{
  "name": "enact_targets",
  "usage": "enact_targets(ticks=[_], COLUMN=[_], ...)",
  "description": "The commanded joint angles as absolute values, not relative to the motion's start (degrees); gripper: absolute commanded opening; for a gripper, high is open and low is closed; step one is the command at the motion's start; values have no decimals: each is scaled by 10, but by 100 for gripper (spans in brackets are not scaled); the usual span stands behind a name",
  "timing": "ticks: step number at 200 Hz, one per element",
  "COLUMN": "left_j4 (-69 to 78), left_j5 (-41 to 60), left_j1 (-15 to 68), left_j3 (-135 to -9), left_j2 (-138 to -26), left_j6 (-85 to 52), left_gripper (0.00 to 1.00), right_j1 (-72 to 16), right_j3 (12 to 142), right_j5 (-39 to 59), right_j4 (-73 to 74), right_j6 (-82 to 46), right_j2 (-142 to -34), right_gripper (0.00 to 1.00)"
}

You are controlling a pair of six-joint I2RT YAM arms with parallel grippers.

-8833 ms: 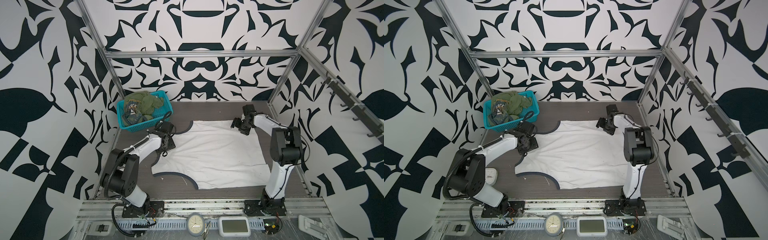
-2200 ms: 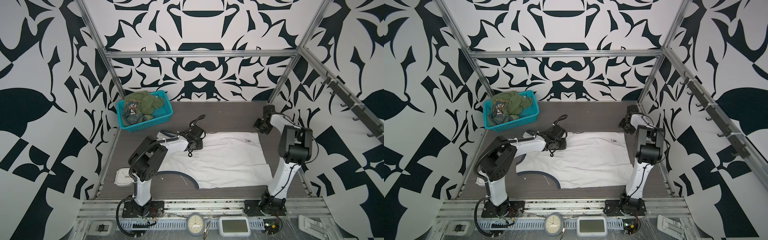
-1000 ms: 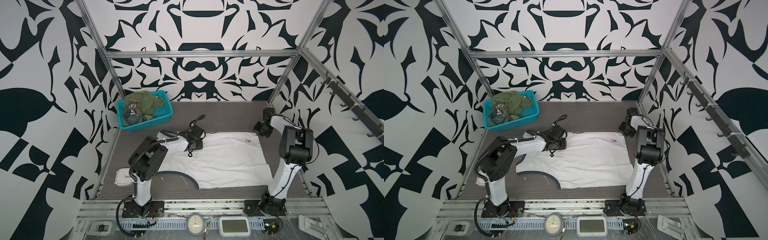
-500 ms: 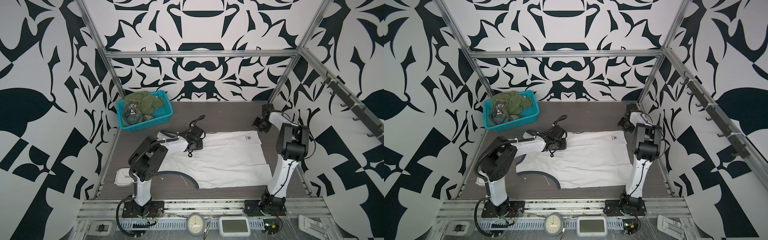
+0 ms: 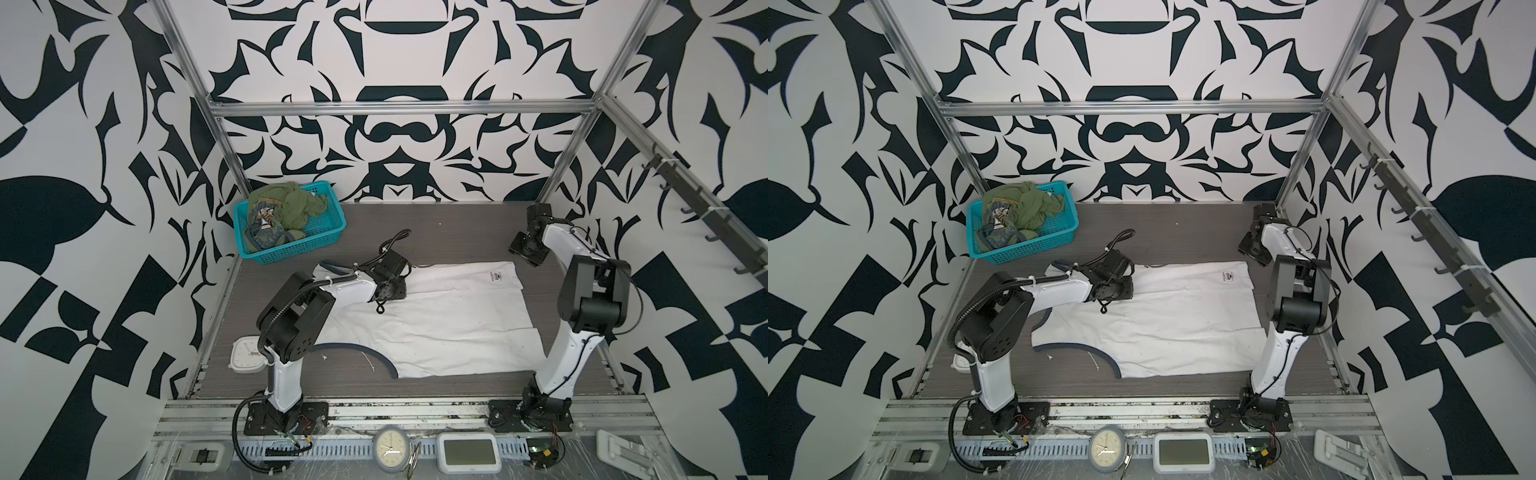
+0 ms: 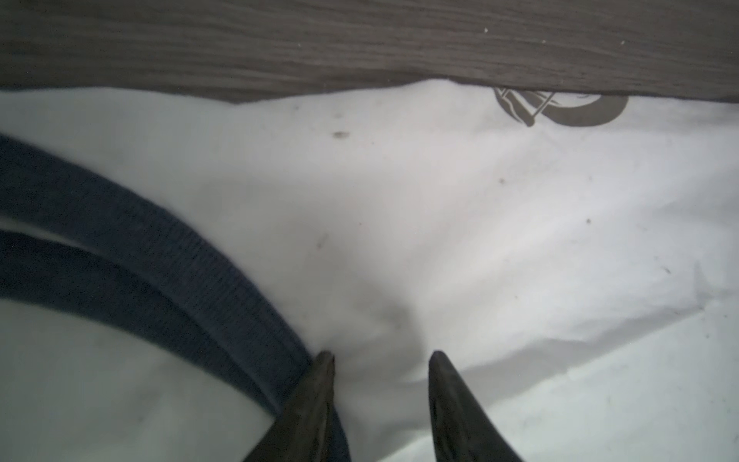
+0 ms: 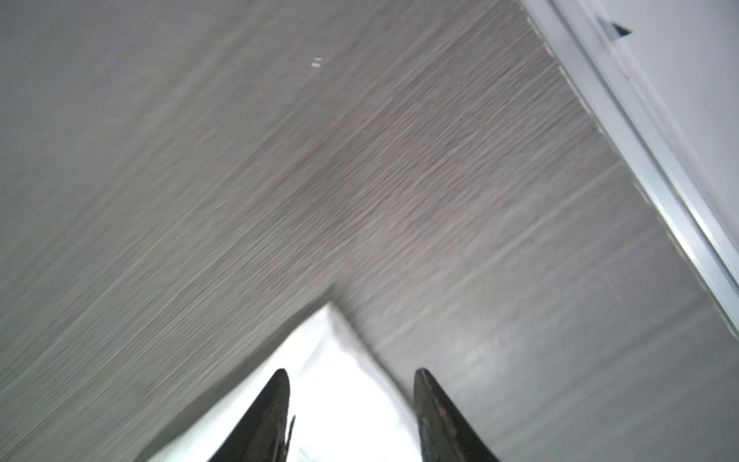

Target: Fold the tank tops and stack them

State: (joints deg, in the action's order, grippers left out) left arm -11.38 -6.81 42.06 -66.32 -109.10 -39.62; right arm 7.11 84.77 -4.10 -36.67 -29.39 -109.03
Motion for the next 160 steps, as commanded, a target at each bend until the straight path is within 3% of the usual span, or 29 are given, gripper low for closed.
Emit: enact_targets(ticks=[1, 54, 160], left_j4=[-160, -147, -164], left_j5=[-58, -56, -25], left_j1=[425, 430, 481], left_j3=[-670, -662, -733], left_j2=[-1108, -1114, -1123], left_j6=[-405, -417, -443], left_gripper=[43, 43, 46], right_j1=[21, -2, 119], right_j3=[800, 696, 735], right_j5=[-11, 97, 12], right_j4=[-354, -274, -289], right_j6=[-317, -367, -373], right_j2=[-1044, -1038, -1134], right_gripper=[53, 53, 53])
